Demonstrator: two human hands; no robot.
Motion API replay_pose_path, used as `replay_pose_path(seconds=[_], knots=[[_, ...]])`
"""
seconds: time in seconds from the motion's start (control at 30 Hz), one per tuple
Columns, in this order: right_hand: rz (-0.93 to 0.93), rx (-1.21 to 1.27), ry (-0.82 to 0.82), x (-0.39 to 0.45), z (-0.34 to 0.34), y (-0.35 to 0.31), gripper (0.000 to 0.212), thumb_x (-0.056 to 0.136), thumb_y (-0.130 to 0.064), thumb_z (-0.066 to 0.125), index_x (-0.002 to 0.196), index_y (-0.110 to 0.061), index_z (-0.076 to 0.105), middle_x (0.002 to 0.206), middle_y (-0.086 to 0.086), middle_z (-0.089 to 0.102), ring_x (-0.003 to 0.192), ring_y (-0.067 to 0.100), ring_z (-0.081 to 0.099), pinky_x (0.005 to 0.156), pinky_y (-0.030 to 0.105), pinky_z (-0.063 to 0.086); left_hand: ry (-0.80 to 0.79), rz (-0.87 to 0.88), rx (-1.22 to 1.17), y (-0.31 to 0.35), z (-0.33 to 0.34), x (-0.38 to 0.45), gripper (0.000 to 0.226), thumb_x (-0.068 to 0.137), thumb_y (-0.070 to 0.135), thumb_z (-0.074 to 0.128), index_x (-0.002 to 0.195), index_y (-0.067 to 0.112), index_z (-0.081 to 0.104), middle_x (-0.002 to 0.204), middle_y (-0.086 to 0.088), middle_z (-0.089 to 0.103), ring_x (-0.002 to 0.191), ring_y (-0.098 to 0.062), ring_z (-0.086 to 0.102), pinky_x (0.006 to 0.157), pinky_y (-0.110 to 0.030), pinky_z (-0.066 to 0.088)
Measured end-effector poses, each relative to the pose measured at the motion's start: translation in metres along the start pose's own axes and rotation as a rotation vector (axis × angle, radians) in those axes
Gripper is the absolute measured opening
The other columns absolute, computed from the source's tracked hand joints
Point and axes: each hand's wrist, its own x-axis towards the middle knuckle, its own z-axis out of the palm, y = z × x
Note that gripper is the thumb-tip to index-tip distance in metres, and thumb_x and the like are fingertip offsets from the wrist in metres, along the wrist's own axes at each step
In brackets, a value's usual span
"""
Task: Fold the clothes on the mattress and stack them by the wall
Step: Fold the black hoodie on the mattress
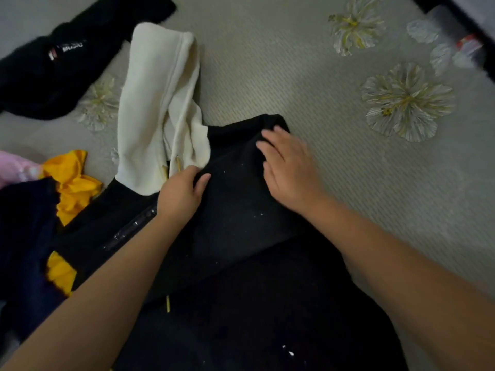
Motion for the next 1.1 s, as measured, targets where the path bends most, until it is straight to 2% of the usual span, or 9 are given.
replay_pose_path(seconds=[0.07, 0.17, 0.27, 0.43, 0.6, 0.8, 0.9, 1.0, 1.1], knots=[[-0.054, -0.17, -0.245, 0.044, 0.006, 0.005, 0.042, 0.096, -0.024, 0.039, 0.134, -0.007, 0.042, 0.143, 0.01, 0.04, 0.138, 0.026, 0.025, 0.112, 0.05, 0.009, 0.083, 0.025, -0.011, -0.002, 0.005, -0.002, 0.029, 0.095, 0.024, 0.046, 0.092, -0.003, 0.057, 0.086, -0.023, 0.062, 0.082, -0.038, 0.056, 0.068, -0.04, 0.039], [-0.12, -0.46, -0.427, 0.085, 0.013, 0.013, 0.043, 0.099, -0.034, 0.027, 0.113, -0.004, 0.055, 0.112, 0.013, 0.061, 0.111, 0.029, 0.051, 0.11, 0.049, 0.01, 0.147, 0.008, 0.029, -0.012, 0.01, -0.007, 0.027, 0.095, 0.023, 0.045, 0.096, 0.0, 0.06, 0.09, -0.02, 0.062, 0.087, -0.036, 0.055, 0.072, -0.04, 0.037], [-0.091, -0.587, -0.332, 0.09, 0.006, 0.031, 0.04, 0.1, -0.029, 0.029, 0.101, 0.0, 0.056, 0.097, 0.019, 0.064, 0.089, 0.032, 0.057, 0.098, 0.04, 0.024, 0.217, -0.021, 0.087, -0.032, 0.013, -0.016, 0.03, 0.093, 0.024, 0.048, 0.11, 0.002, 0.058, 0.11, -0.019, 0.059, 0.106, -0.035, 0.052, 0.088, -0.043, 0.035], [0.017, -0.662, -0.345, 0.081, 0.02, 0.03, 0.028, 0.097, -0.024, 0.037, 0.11, -0.005, 0.052, 0.11, 0.017, 0.058, 0.104, 0.03, 0.05, 0.099, 0.044, 0.027, 0.119, -0.276, 0.175, -0.085, 0.012, -0.037, 0.055, 0.095, 0.038, 0.037, 0.14, 0.006, 0.032, 0.15, -0.016, 0.023, 0.142, -0.03, 0.01, 0.111, -0.053, 0.004], [-0.021, -0.532, -0.194, 0.091, 0.036, -0.002, 0.023, 0.092, -0.011, 0.039, 0.106, -0.002, 0.055, 0.107, 0.017, 0.055, 0.102, 0.029, 0.048, 0.092, 0.038, 0.03, 0.125, -0.513, 0.061, -0.139, 0.016, -0.051, 0.06, 0.095, 0.04, 0.032, 0.144, 0.008, 0.021, 0.154, -0.015, 0.009, 0.143, -0.028, -0.002, 0.112, -0.051, -0.003], [-0.185, -0.385, -0.09, 0.151, 0.05, -0.07, 0.033, 0.093, -0.008, 0.038, 0.12, 0.002, 0.053, 0.119, 0.022, 0.055, 0.106, 0.032, 0.051, 0.085, 0.036, 0.036, 0.166, -0.506, -0.024, -0.16, 0.028, -0.051, 0.055, 0.097, 0.035, 0.03, 0.144, 0.006, 0.023, 0.153, -0.014, 0.014, 0.143, -0.026, 0.002, 0.112, -0.043, -0.007], [-0.333, -0.406, -0.136, 0.181, 0.068, -0.109, 0.043, 0.094, -0.005, 0.032, 0.136, 0.0, 0.038, 0.145, 0.016, 0.035, 0.133, 0.028, 0.034, 0.107, 0.035, 0.024, 0.192, -0.491, -0.043, -0.166, 0.033, -0.05, 0.058, 0.095, 0.038, 0.024, 0.144, 0.006, 0.021, 0.154, -0.013, 0.014, 0.143, -0.024, 0.003, 0.111, -0.037, -0.012], [-0.369, -0.492, -0.249, 0.202, 0.09, -0.141, 0.057, 0.091, 0.003, 0.032, 0.145, -0.009, 0.019, 0.155, 0.009, 0.011, 0.143, 0.027, 0.007, 0.114, 0.04, 0.009, 0.159, -0.494, -0.05, -0.171, 0.037, -0.049, 0.059, 0.094, 0.035, 0.031, 0.145, 0.008, 0.018, 0.154, -0.009, 0.011, 0.143, -0.021, 0.002, 0.11, -0.036, -0.013], [-0.334, -0.736, -0.391, 0.228, 0.105, -0.155, 0.05, 0.09, -0.005, 0.041, 0.138, -0.014, 0.033, 0.156, 0.006, -0.003, 0.143, 0.029, -0.009, 0.113, 0.049, -0.001, 0.141, -0.482, -0.044, -0.174, 0.038, -0.047, 0.06, 0.094, 0.04, 0.02, 0.145, 0.01, 0.012, 0.155, -0.007, 0.008, 0.143, -0.019, 0.0, 0.108, -0.036, -0.016]])
